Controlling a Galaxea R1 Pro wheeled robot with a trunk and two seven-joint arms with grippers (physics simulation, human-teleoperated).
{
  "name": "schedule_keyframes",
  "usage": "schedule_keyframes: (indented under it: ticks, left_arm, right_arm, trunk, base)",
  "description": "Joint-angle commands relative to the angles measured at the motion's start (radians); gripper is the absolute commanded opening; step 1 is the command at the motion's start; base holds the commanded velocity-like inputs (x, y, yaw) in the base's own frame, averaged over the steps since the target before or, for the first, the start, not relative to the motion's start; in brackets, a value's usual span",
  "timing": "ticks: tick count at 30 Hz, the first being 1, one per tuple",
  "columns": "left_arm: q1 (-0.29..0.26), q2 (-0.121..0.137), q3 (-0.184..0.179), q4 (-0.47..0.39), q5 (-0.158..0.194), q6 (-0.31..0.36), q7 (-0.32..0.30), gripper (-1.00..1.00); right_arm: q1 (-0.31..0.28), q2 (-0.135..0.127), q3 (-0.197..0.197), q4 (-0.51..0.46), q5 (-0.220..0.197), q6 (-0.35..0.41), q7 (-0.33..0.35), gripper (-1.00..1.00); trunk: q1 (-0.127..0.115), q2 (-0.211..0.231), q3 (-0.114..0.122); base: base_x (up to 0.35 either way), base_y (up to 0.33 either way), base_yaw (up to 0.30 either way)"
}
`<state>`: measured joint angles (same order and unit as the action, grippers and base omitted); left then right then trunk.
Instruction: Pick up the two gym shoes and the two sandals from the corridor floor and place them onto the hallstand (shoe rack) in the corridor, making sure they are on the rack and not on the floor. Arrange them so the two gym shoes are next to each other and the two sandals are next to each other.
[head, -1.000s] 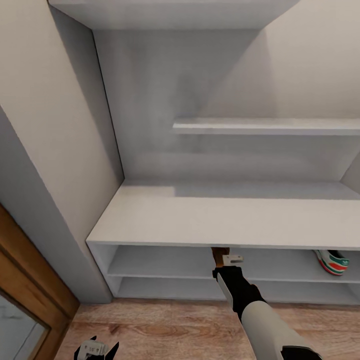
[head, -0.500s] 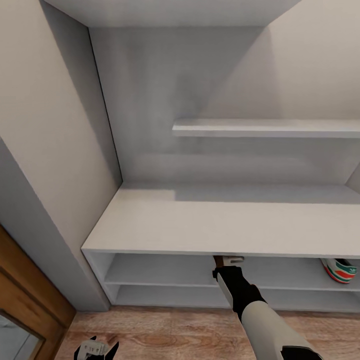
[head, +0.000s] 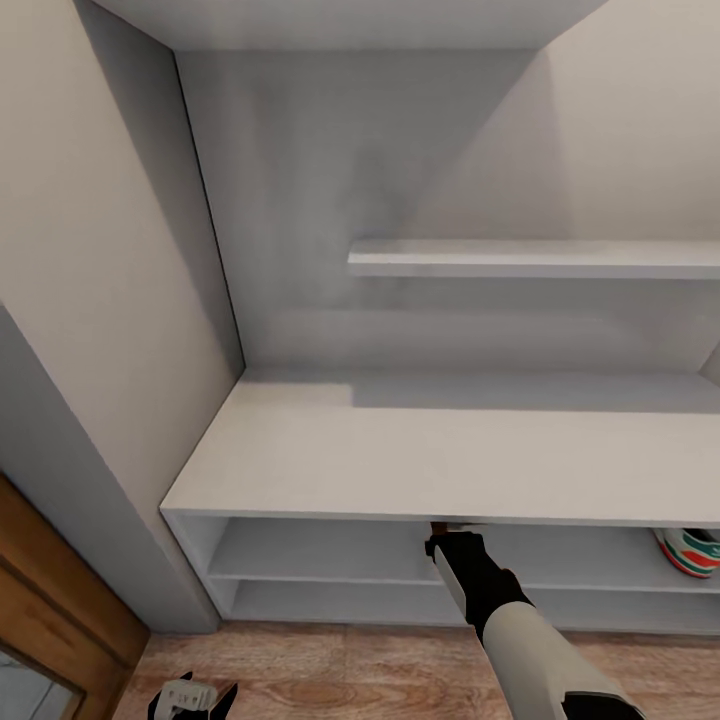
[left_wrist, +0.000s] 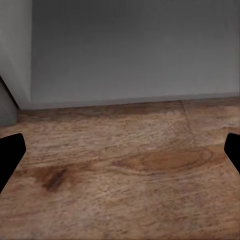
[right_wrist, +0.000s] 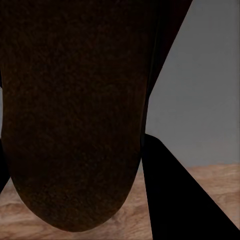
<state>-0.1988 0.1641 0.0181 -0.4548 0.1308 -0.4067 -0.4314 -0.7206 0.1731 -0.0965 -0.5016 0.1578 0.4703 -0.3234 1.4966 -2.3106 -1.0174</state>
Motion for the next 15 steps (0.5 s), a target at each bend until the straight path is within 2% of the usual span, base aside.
schedule_keyframes:
  ticks: [1, 4, 5, 15]
  left_arm:
    - [-0.001, 0.000, 0.002, 0.001, 0.010, 0.002, -0.010, 1.00]
    - [-0.001, 0.000, 0.002, 0.001, 0.010, 0.001, -0.010, 1.00]
    - [-0.001, 0.000, 0.002, 0.001, 0.010, 0.001, -0.010, 1.00]
    - [-0.001, 0.000, 0.003, 0.001, 0.010, 0.000, -0.010, 1.00]
  right_arm:
    - [0.000, 0.001, -0.006, -0.002, 0.007, 0.005, 0.000, -1.00]
    - [0.000, 0.001, -0.006, -0.002, 0.007, 0.005, 0.000, -1.00]
    - [0.000, 0.001, -0.006, -0.002, 0.007, 0.005, 0.000, 1.00]
    - [0.000, 0.001, -0.006, -0.002, 0.007, 0.005, 0.000, 1.00]
  trunk:
    - [0.000, 0.000, -0.001]
    - [0.000, 0.000, -0.001]
    - [0.000, 0.000, -0.001]
    - [0.000, 0.000, -0.001]
  base:
    - [0.017, 0.008, 0.000]
    - [0.009, 0.004, 0.000]
    - [0.005, 0.003, 0.000]
    - [-0.009, 0.000, 0.000]
